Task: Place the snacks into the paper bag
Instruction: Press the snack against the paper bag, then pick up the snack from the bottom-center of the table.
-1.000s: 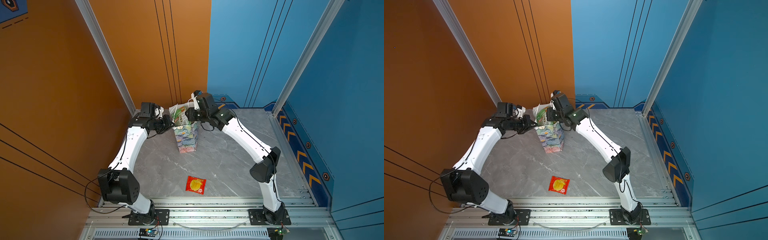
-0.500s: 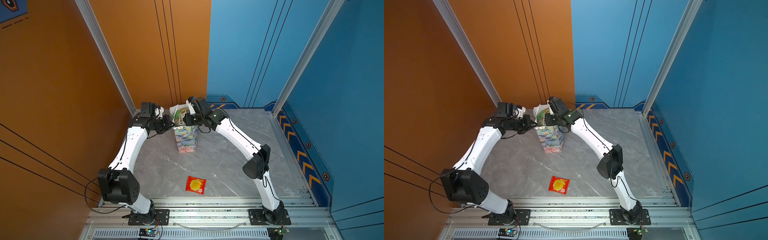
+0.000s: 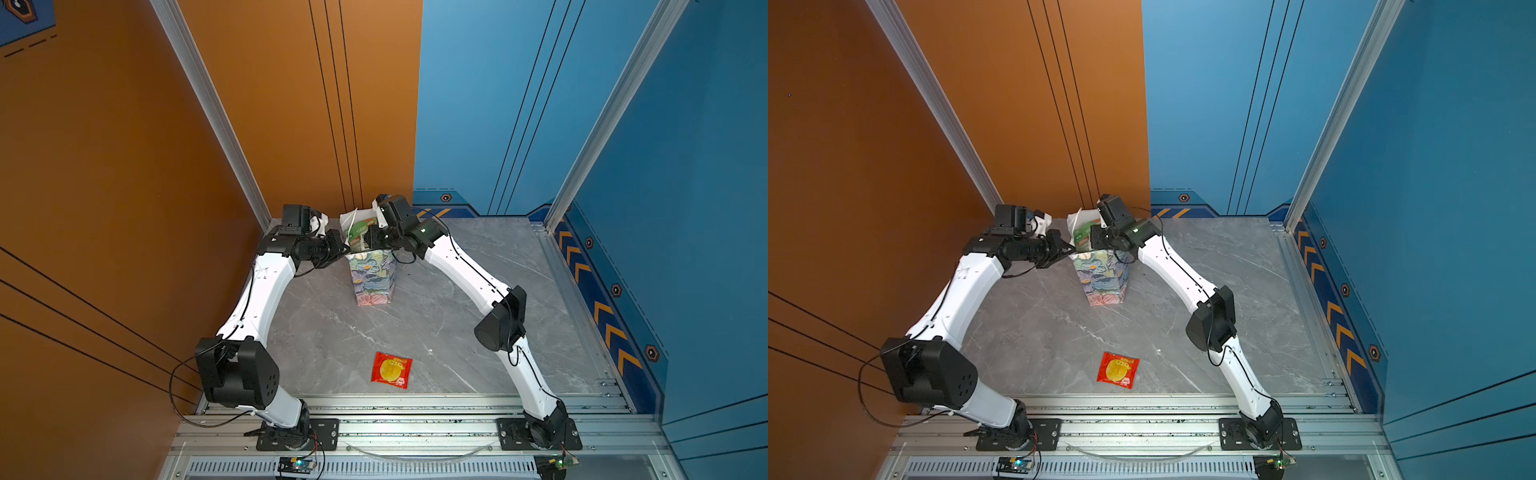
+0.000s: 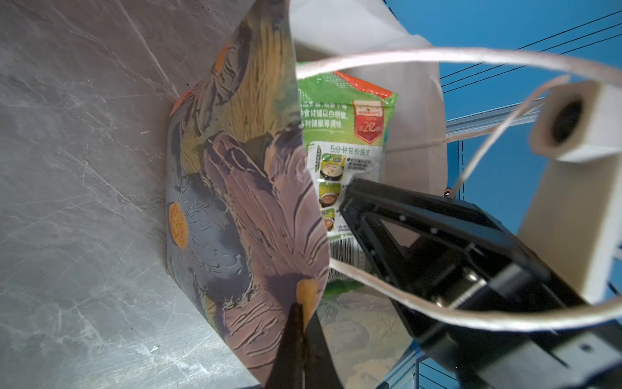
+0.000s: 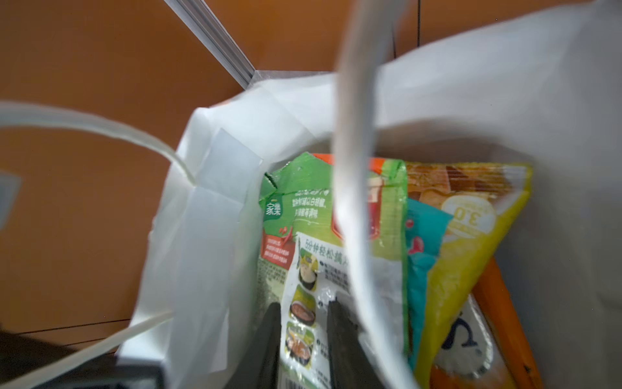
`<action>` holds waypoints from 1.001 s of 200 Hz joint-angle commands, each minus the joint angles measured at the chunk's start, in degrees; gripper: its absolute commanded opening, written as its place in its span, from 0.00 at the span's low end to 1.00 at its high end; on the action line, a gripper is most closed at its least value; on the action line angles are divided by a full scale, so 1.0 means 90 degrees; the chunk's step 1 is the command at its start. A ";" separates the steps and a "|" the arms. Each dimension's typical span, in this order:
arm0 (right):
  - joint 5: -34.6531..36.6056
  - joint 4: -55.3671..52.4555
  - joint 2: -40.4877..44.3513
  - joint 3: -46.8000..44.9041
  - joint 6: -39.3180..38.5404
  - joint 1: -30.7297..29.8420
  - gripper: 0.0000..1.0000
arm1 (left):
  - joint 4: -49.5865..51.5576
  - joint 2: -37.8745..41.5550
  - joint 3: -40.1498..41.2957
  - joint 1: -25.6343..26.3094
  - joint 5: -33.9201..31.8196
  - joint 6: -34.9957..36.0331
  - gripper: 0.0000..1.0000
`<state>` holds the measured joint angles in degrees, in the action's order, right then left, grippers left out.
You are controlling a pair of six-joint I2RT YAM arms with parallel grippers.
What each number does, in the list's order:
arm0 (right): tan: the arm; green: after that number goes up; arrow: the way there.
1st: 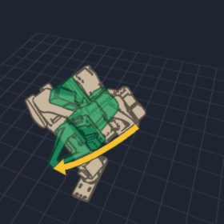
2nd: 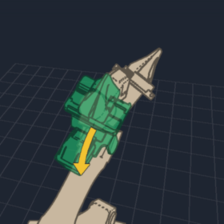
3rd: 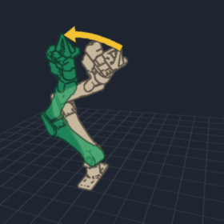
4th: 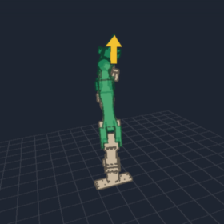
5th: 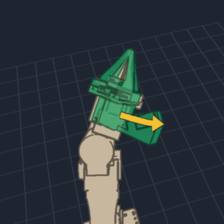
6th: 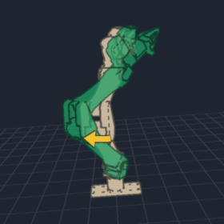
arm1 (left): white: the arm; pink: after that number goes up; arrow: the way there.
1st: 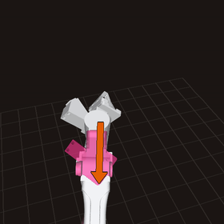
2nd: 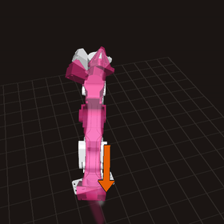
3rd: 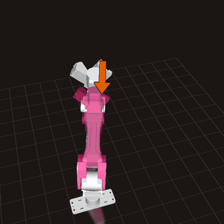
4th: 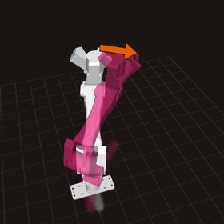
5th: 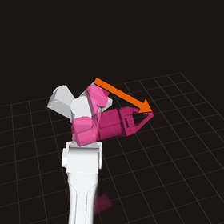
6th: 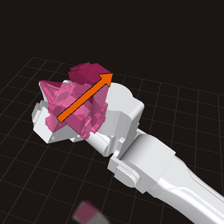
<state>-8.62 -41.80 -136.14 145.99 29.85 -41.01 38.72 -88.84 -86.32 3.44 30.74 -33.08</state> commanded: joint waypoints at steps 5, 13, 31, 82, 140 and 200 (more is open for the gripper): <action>-0.0509 -0.0132 -0.0285 0.0315 0.0464 0.0303 0.29 | -0.0152 0.0327 0.0021 -0.0015 0.0286 -0.0026 0.00; -0.0523 -0.0107 -0.0263 0.0475 0.0455 0.0326 0.29 | -0.0152 0.0330 0.0020 -0.0011 0.0289 -0.0024 0.00; -0.0647 0.0095 -0.0055 0.0634 0.0505 0.0421 0.31 | -0.0157 0.0330 0.0018 -0.0021 0.0288 -0.0035 0.00; -0.0833 0.0260 0.1246 0.0109 0.0284 0.0583 0.35 | -0.0154 0.0316 0.0031 -0.0041 0.0298 -0.0026 0.00; -0.1096 0.0907 0.3710 -0.4038 -0.0479 0.0430 0.37 | -0.0152 0.0326 0.0041 -0.0050 0.0288 -0.0023 0.00; -0.0805 0.0804 0.5083 -0.7846 -0.1230 -0.0200 0.41 | -0.0151 0.0374 0.0080 -0.0050 0.0251 -0.0055 0.00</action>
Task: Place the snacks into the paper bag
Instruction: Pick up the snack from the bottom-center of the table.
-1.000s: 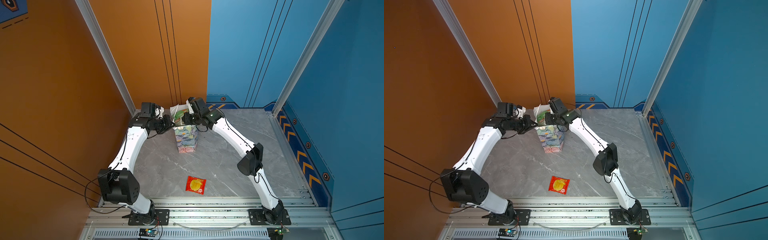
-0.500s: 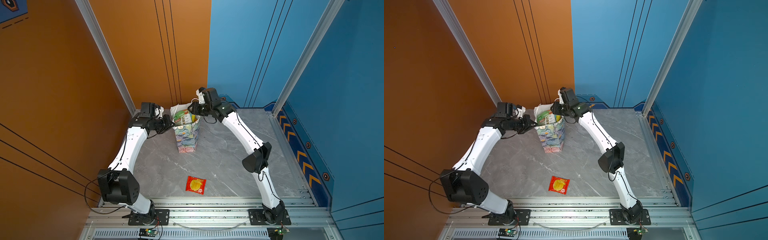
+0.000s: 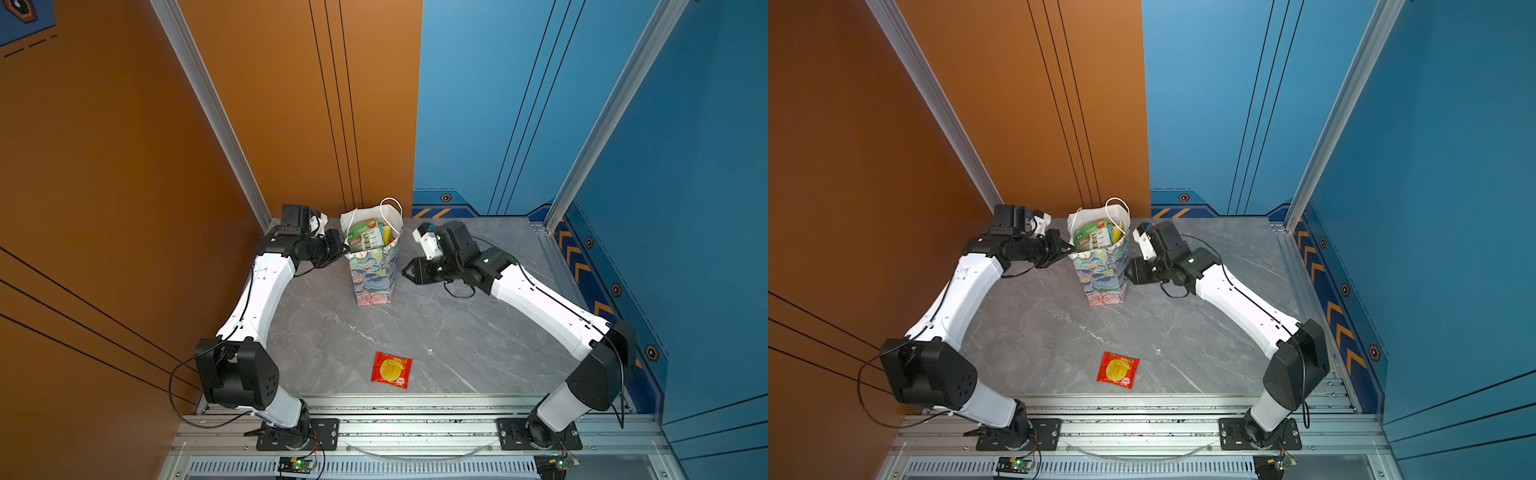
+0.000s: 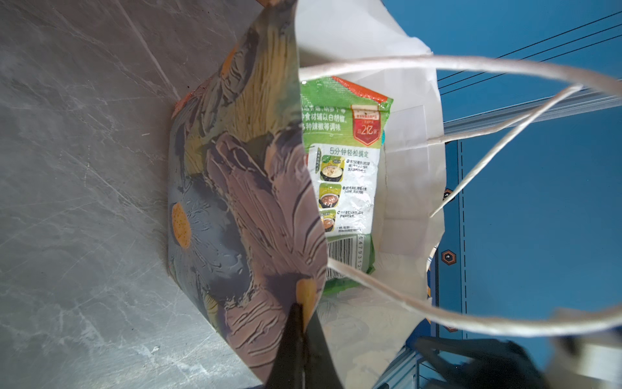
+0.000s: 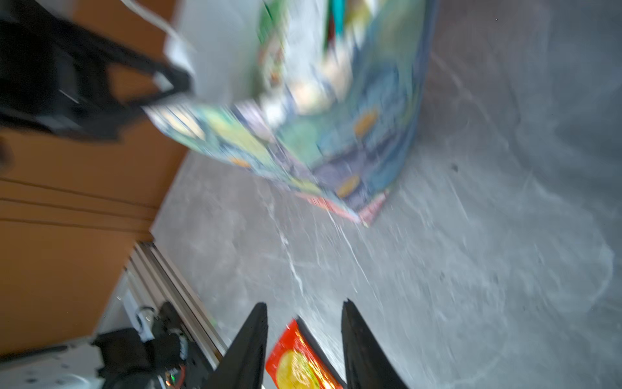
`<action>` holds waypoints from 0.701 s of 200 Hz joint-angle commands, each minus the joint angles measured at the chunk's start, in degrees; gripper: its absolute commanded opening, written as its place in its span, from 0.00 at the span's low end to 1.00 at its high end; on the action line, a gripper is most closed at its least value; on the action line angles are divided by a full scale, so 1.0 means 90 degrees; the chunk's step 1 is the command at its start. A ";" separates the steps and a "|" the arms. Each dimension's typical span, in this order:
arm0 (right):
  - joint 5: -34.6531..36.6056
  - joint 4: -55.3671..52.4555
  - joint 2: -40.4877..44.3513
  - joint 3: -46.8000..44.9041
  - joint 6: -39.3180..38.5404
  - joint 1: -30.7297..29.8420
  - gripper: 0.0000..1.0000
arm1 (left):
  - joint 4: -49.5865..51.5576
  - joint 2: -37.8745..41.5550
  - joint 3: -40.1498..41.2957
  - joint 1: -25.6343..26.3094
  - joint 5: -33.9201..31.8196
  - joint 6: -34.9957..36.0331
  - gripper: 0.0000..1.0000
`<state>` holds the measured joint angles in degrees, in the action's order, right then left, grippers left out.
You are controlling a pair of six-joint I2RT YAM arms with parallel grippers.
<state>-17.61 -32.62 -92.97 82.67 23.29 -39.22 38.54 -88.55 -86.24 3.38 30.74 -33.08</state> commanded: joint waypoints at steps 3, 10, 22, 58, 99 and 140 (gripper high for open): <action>0.0210 -0.0252 0.0306 -0.0920 -0.0508 -0.0440 0.41 | -0.0141 0.0342 0.0075 -0.0043 0.0247 -0.0055 0.00; 0.0267 -0.0316 0.0335 -0.1104 -0.0479 -0.0555 0.41 | -0.0138 0.0342 0.0080 -0.0043 0.0247 -0.0069 0.00; 0.0261 -0.0338 0.0365 -0.1479 -0.0155 -0.0695 0.41 | -0.0134 0.0352 0.0089 -0.0043 0.0252 -0.0060 0.00; -0.0107 0.0370 0.0449 -0.2628 0.1302 -0.0953 0.40 | -0.0132 0.0337 0.0092 -0.0034 0.0242 -0.0064 0.00; -0.0623 0.1304 0.0362 -0.3473 0.2384 -0.1305 0.40 | -0.0141 0.0301 0.0070 -0.0043 0.0276 -0.0036 0.00; -0.0995 0.2265 -0.0032 -0.3843 0.3167 -0.1529 0.40 | -0.0132 0.0252 0.0069 -0.0043 0.0364 -0.0026 0.00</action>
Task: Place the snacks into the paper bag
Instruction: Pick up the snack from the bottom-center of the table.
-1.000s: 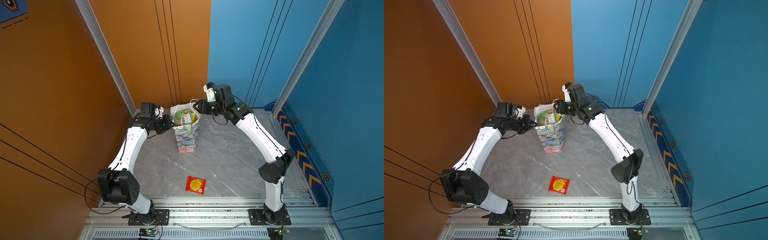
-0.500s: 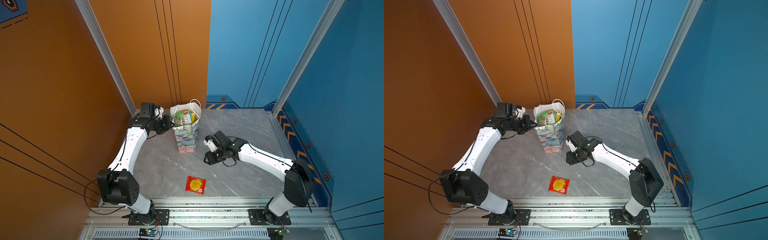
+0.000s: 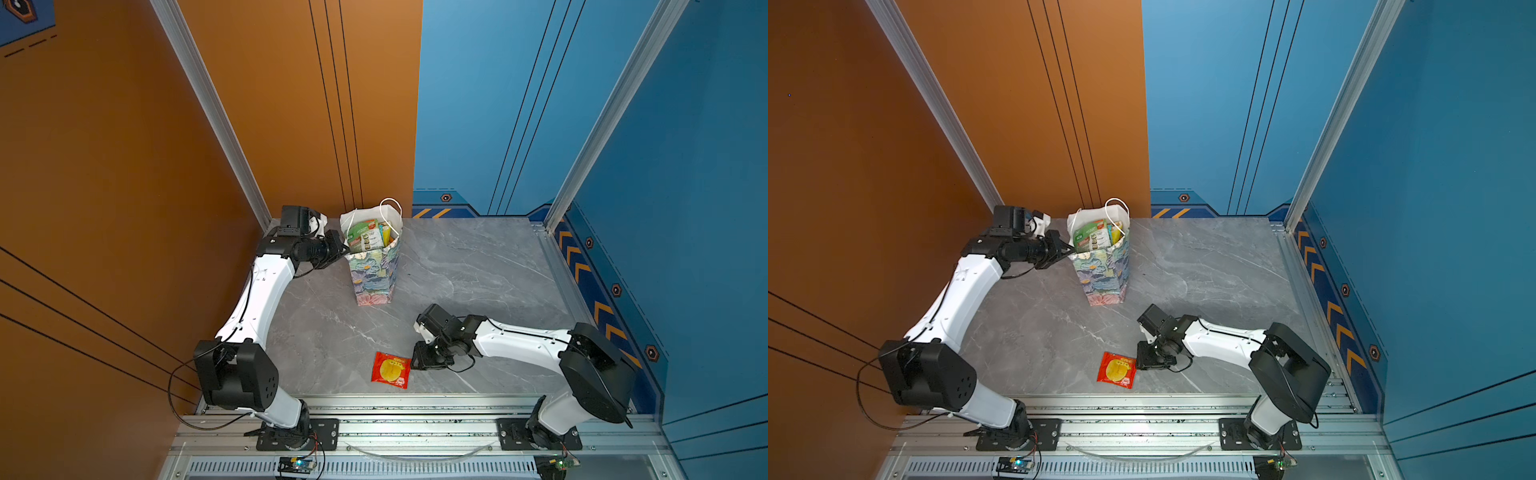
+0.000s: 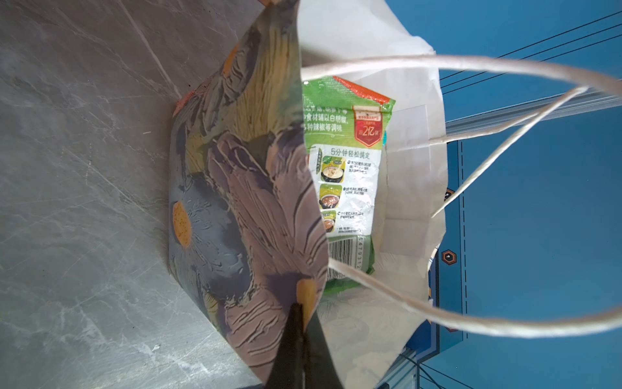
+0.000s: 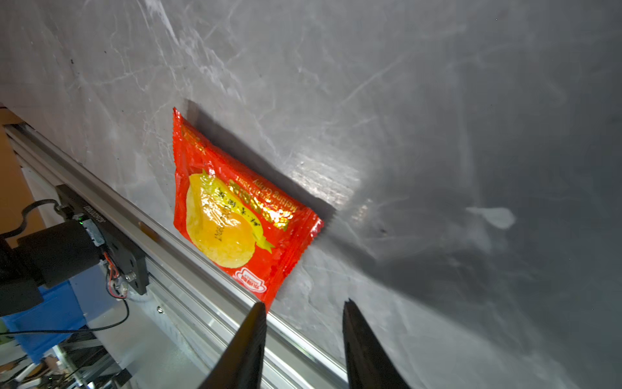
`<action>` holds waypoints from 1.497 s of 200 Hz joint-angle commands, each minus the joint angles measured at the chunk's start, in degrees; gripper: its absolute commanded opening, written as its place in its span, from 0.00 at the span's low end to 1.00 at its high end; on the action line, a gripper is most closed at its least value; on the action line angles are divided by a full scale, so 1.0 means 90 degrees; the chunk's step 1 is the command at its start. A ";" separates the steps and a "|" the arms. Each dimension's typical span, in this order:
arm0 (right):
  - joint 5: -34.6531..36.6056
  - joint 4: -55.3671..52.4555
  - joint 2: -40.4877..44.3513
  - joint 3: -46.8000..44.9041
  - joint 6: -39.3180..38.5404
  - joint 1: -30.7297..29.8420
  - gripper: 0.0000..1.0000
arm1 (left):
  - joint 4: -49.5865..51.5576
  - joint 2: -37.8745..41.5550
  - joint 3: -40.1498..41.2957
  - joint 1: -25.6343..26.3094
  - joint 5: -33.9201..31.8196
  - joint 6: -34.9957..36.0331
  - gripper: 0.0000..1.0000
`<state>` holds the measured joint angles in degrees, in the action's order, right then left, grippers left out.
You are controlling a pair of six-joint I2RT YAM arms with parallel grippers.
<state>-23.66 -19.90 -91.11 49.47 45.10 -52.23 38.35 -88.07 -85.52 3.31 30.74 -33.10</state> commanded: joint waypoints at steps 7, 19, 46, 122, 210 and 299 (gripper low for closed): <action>-0.0372 0.0896 -0.0325 -0.0155 0.0783 -0.0095 0.40 | -0.0112 0.0201 -0.0001 -0.0036 0.0364 -0.0023 0.00; -0.0432 0.0977 -0.0419 -0.0187 0.0849 -0.0071 0.39 | -0.0113 0.0204 0.0000 -0.0036 0.0364 -0.0023 0.00; -0.0540 0.1054 -0.0666 -0.0245 0.1007 0.0002 0.39 | -0.0111 0.0177 -0.0016 -0.0036 0.0390 -0.0009 0.00; -0.0369 0.1281 -0.1040 -0.0256 0.1291 0.0375 0.18 | -0.0110 0.0198 0.0005 -0.0085 0.0403 0.0009 0.00; 0.0391 0.0770 -0.0364 0.0528 0.0788 0.0623 0.00 | -0.0111 0.0186 0.0000 -0.0104 0.0422 0.0005 0.00; 0.1086 -0.0474 0.1032 0.1743 0.0150 0.1283 0.00 | -0.0113 0.0206 0.0029 -0.0085 0.0424 -0.0013 0.00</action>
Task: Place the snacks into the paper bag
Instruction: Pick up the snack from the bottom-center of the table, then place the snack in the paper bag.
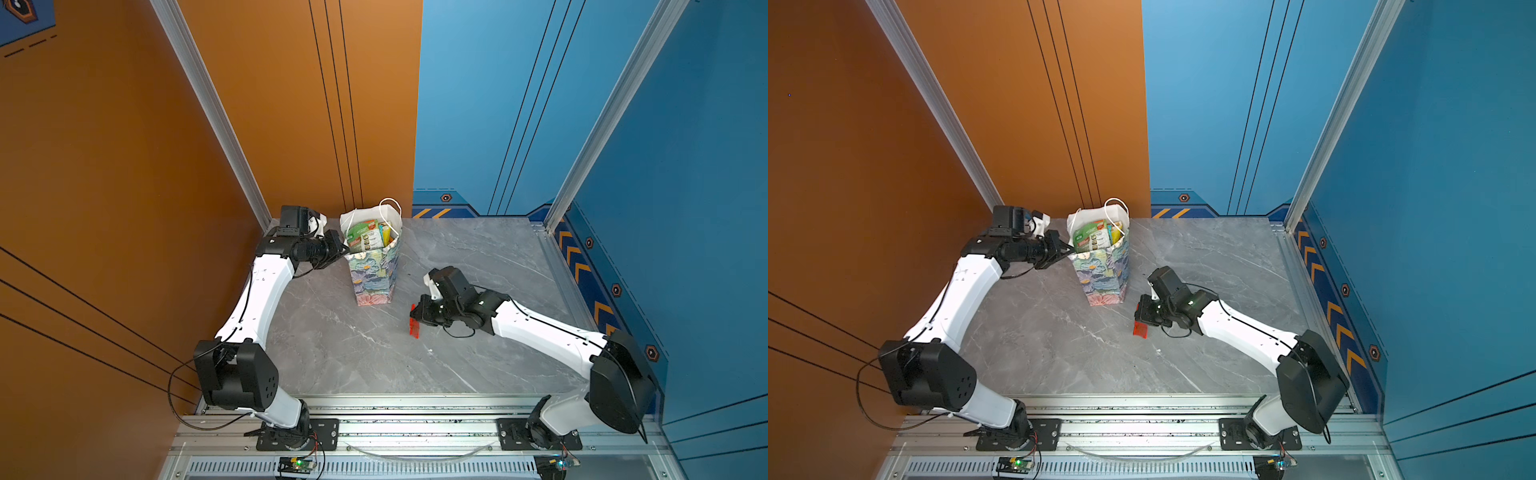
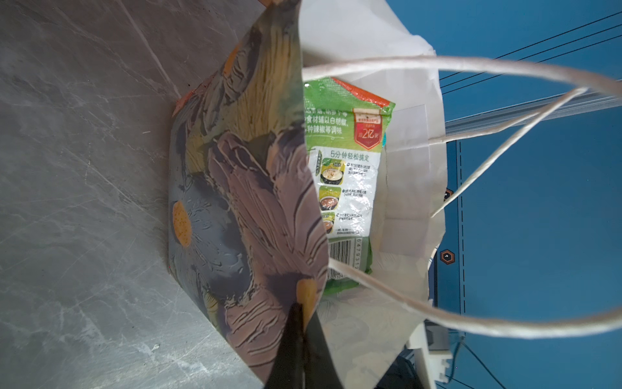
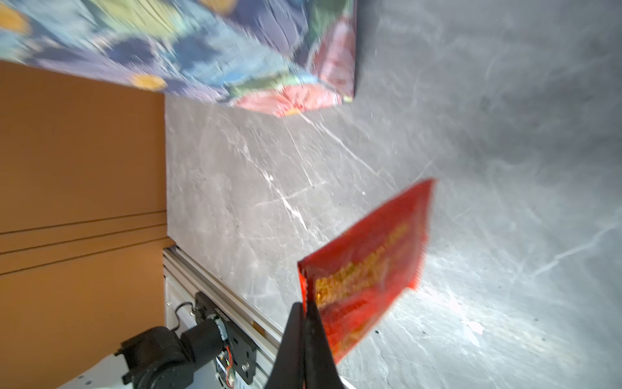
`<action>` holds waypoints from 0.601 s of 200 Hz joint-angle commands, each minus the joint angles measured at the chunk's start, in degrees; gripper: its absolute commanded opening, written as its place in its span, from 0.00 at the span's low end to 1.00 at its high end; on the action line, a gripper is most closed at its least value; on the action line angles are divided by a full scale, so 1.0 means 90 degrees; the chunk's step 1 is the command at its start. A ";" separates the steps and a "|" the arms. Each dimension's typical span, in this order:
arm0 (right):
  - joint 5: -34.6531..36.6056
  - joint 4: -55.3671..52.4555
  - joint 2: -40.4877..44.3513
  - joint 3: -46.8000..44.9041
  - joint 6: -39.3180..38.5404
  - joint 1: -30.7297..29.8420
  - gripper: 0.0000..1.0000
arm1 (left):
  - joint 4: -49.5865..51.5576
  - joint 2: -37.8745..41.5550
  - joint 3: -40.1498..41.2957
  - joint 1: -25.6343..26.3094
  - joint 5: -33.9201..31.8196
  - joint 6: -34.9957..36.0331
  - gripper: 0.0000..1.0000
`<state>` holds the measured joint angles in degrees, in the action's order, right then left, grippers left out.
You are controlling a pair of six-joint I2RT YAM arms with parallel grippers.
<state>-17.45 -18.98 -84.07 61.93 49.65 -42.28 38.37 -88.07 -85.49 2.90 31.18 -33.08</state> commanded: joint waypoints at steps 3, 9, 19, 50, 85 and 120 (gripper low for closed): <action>0.0426 -0.0604 0.0276 0.0406 -0.0382 0.0185 0.00 | -0.0119 0.0211 0.0025 -0.0039 0.0376 -0.0016 0.00; 0.0483 -0.0656 0.0318 0.0521 -0.0452 0.0188 0.00 | -0.0121 0.0205 0.0021 -0.0034 0.0391 -0.0018 0.00; 0.0540 -0.0732 0.0372 0.0693 -0.0560 0.0459 0.00 | -0.0122 0.0197 0.0017 -0.0029 0.0383 -0.0021 0.00; 0.0591 -0.0845 0.0337 0.1423 -0.0917 0.0774 0.00 | -0.0113 0.0179 -0.0012 -0.0009 0.0366 -0.0025 0.00; 0.0595 -0.0863 -0.0028 0.2685 -0.1288 0.0921 0.00 | -0.0118 0.0170 -0.0039 0.0019 0.0364 -0.0039 0.00; 0.0454 -0.0879 -0.0611 0.3996 -0.1510 0.0923 0.00 | -0.0116 0.0152 -0.0042 0.0040 0.0335 -0.0055 0.00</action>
<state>-13.21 -26.41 -86.30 91.33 39.33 -34.06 38.37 -88.07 -85.49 3.01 31.18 -33.10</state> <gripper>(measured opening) 0.047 0.046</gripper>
